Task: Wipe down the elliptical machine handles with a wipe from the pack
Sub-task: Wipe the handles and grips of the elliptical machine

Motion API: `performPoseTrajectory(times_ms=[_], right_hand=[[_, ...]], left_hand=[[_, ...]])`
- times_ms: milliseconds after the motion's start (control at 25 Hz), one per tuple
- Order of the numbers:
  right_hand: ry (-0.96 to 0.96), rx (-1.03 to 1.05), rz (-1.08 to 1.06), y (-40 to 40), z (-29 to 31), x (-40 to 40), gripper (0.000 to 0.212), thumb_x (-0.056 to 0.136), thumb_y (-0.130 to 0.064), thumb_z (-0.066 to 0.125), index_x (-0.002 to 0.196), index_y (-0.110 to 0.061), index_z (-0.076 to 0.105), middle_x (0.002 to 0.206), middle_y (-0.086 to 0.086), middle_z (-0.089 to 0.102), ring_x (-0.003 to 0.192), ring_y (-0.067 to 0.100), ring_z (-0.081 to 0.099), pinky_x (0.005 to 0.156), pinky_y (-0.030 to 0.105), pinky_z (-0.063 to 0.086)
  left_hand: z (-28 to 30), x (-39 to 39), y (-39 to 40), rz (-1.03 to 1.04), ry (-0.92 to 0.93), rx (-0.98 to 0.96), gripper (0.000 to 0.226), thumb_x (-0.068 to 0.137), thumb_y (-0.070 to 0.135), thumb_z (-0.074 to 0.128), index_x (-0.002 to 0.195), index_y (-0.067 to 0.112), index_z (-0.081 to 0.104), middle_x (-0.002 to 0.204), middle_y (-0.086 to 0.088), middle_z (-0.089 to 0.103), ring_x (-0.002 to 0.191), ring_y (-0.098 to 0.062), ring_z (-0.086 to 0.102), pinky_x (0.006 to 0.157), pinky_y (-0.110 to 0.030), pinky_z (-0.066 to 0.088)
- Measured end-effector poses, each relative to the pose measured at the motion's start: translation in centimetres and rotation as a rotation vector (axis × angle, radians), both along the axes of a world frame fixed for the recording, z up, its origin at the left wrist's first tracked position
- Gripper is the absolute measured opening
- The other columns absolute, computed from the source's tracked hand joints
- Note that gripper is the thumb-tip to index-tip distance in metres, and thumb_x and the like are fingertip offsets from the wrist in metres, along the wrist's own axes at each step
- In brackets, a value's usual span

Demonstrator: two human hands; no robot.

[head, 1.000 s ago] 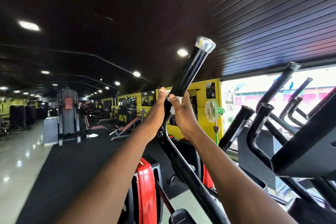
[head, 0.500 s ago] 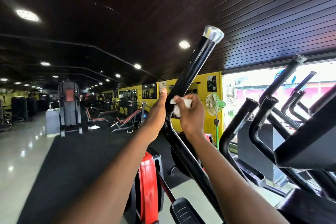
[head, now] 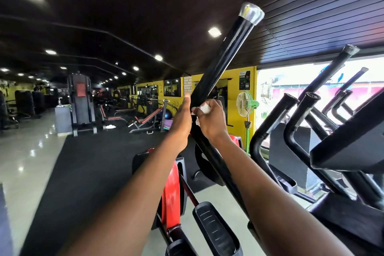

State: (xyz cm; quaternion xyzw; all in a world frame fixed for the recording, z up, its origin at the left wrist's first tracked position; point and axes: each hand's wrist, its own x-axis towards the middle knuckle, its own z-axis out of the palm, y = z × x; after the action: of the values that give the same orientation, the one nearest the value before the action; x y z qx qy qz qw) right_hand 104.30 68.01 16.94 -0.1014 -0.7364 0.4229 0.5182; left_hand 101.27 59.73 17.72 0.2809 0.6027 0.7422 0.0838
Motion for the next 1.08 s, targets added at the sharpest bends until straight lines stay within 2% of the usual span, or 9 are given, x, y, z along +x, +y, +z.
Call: performPoseTrajectory(times_ms=[120,240,480,560,680,800,920,1000,1080], right_hand=[[-0.148,0.028,0.103,-0.2,-1.8,-0.6,0.042,0.096,-0.025,0.055,0.133,-0.015,0.039,0.111,0.0,0.063,0.099,0.021,0.061,0.091,0.04,0.05],[-0.397,0.208,0.065,0.6,-2.6,-0.7,0.039,0.1,-0.035,0.042,0.131,-0.012,0.045,0.119,0.012,0.065,0.111,0.03,0.059,0.093,0.042,0.047],[-0.548,0.249,-0.088,1.4,-5.5,1.2,0.062,0.098,-0.055,0.029,0.118,-0.003,0.057,0.118,0.021,0.064,0.111,0.037,0.058,0.089,0.039,0.043],[-0.562,0.197,-0.115,1.1,-6.4,3.2,0.064,0.1,-0.052,0.027,0.113,0.001,0.061,0.117,0.024,0.063,0.112,0.037,0.057,0.088,0.037,0.042],[-0.58,0.193,-0.155,0.0,-8.4,6.4,0.057,0.102,-0.047,0.028,0.111,-0.003,0.061,0.112,0.022,0.065,0.107,0.036,0.059,0.08,0.035,0.04],[-0.612,0.252,-0.276,-0.8,-11.8,9.5,0.048,0.102,-0.046,0.031,0.125,-0.008,0.05,0.117,0.021,0.063,0.106,0.039,0.059,0.075,0.036,0.039],[-0.731,0.132,-0.382,-0.9,-13.1,11.7,0.063,0.1,-0.054,0.024,0.116,-0.004,0.059,0.113,0.024,0.064,0.105,0.039,0.059,0.083,0.039,0.043],[-0.734,0.226,-0.459,-1.4,-14.3,12.4,0.054,0.1,-0.052,0.025,0.12,-0.01,0.053,0.116,0.02,0.063,0.106,0.038,0.059,0.086,0.043,0.043],[-0.773,0.32,-0.515,-2.1,-15.4,13.3,0.05,0.098,-0.054,0.026,0.121,-0.014,0.045,0.116,0.017,0.064,0.107,0.038,0.06,0.088,0.047,0.041]], left_hand=[[-0.7,0.2,-0.3,-0.038,-0.067,0.06,0.053,0.096,0.063,0.03,0.114,0.024,0.061,0.11,0.0,0.066,0.106,-0.017,0.06,0.109,-0.043,0.04],[-2.1,0.5,-0.3,-0.074,-0.174,0.074,0.057,0.093,0.067,0.032,0.094,0.02,0.063,0.109,-0.007,0.066,0.105,-0.025,0.062,0.104,-0.05,0.045],[-5.7,2.7,0.0,-0.103,-0.29,0.006,0.074,0.09,0.074,0.024,0.136,0.023,0.052,0.14,-0.003,0.054,0.128,-0.024,0.052,0.103,-0.051,0.041],[-7.0,3.3,0.2,-0.137,-0.308,0.0,0.073,0.091,0.073,0.022,0.132,0.023,0.055,0.129,-0.002,0.061,0.119,-0.023,0.057,0.101,-0.049,0.043],[-8.4,4.9,0.2,-0.153,-0.354,0.028,0.06,0.092,0.071,0.026,0.11,0.024,0.058,0.099,0.003,0.065,0.09,-0.016,0.062,0.096,-0.045,0.049],[-10.2,5.8,0.8,-0.15,-0.459,0.054,0.08,0.076,0.083,0.041,0.113,0.014,0.061,0.113,-0.007,0.066,0.098,-0.024,0.065,0.098,-0.046,0.049],[-11.4,7.2,0.9,-0.23,-0.487,0.043,0.081,0.077,0.083,0.041,0.115,0.014,0.062,0.111,-0.01,0.066,0.1,-0.027,0.064,0.099,-0.05,0.05],[-12.2,7.6,1.2,-0.264,-0.517,0.026,0.097,0.068,0.089,0.043,0.127,0.013,0.059,0.119,-0.013,0.066,0.11,-0.032,0.063,0.099,-0.047,0.05],[-12.8,8.1,0.7,-0.285,-0.536,0.019,0.093,0.074,0.084,0.043,0.13,0.011,0.057,0.124,-0.016,0.065,0.113,-0.034,0.063,0.088,-0.039,0.054]])
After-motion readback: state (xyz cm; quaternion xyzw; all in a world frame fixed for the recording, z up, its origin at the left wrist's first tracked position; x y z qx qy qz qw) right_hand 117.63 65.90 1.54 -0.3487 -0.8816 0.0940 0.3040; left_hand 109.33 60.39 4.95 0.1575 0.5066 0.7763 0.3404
